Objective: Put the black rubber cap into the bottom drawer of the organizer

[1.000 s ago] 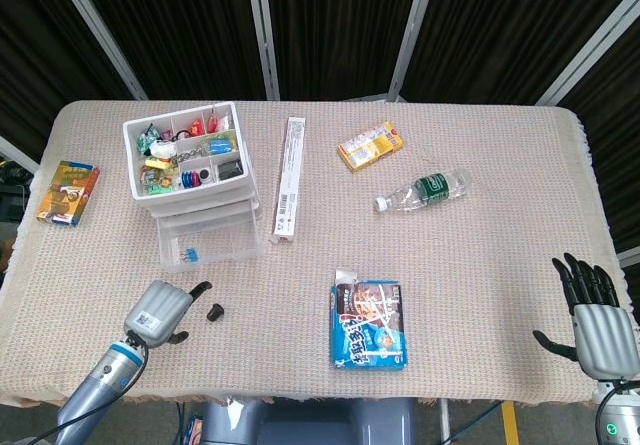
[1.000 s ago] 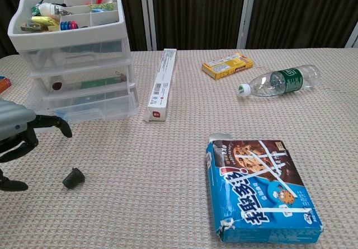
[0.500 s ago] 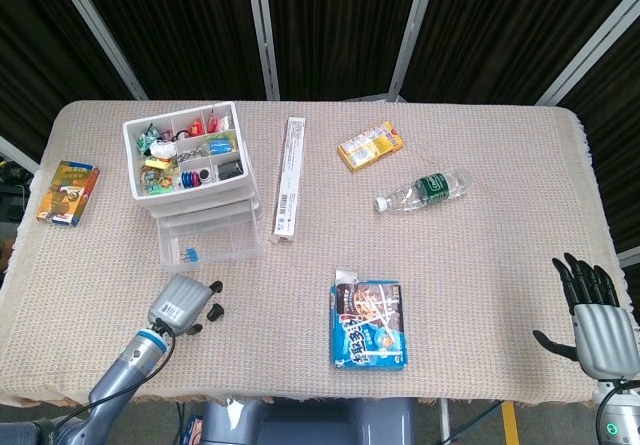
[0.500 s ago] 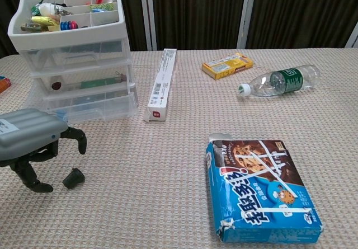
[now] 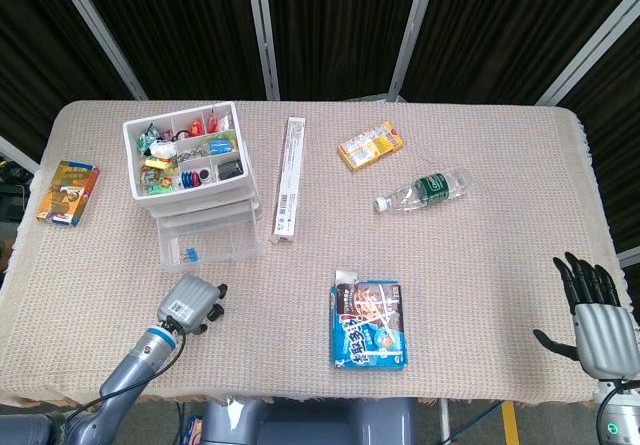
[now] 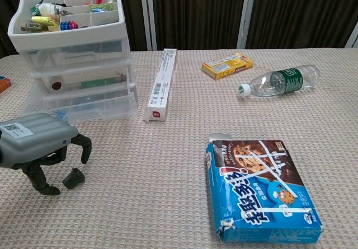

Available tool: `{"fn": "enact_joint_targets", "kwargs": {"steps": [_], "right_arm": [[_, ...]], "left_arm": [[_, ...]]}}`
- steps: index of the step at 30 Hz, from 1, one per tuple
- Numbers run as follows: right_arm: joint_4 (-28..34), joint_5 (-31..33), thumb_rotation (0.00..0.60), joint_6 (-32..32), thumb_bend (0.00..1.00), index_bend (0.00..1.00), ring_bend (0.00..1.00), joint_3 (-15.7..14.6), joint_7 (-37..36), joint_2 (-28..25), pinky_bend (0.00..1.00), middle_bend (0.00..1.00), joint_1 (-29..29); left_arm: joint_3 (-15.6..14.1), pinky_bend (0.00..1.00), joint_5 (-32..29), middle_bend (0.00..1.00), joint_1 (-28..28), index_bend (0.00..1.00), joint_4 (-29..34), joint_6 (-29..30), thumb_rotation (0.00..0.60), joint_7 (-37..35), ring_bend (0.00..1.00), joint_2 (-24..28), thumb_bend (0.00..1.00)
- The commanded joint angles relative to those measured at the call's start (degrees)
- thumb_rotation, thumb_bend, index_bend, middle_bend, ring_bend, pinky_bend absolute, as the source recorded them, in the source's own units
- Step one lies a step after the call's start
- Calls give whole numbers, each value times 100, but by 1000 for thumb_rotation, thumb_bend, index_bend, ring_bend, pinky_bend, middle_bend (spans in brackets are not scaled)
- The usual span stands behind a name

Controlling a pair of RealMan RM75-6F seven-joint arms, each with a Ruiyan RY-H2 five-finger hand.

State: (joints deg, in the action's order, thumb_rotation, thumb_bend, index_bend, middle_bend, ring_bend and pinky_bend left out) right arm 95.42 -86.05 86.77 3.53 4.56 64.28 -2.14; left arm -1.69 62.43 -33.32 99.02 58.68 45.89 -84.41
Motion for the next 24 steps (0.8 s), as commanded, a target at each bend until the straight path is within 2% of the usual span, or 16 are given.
{"fn": "enact_joint_targets", "kwargs": {"steps": [1,4,16,21,24], "right_arm": [[-1,2,600,1,14,48,0,1,2,2,0,0,1],[2,9,600,-2,14,48,0,1,2,3,0,0,2],[0,7,600,8,15,48,0,6,-5,7,0,0,3],[4,13,600,14,15,48,0,6,4,4,0,0,9],[6,20,600,13,14,48,0,9,4,4,0,0,10]], "left_arm": [[9,753,6,981,-12,428,-18,2,600,-27,884,-31,159],[1,753,-4,982,-32,443,-46,-18,600,-34,884,-80,206],[-82,753,-161,981,-115,470,13,-40,600,171,884,-16,221],[-105,753,-236,981,-148,553,9,-40,600,235,884,-37,446],[-129,753,-247,981,-159,570,25,-25,600,253,884,-33,508]]}}
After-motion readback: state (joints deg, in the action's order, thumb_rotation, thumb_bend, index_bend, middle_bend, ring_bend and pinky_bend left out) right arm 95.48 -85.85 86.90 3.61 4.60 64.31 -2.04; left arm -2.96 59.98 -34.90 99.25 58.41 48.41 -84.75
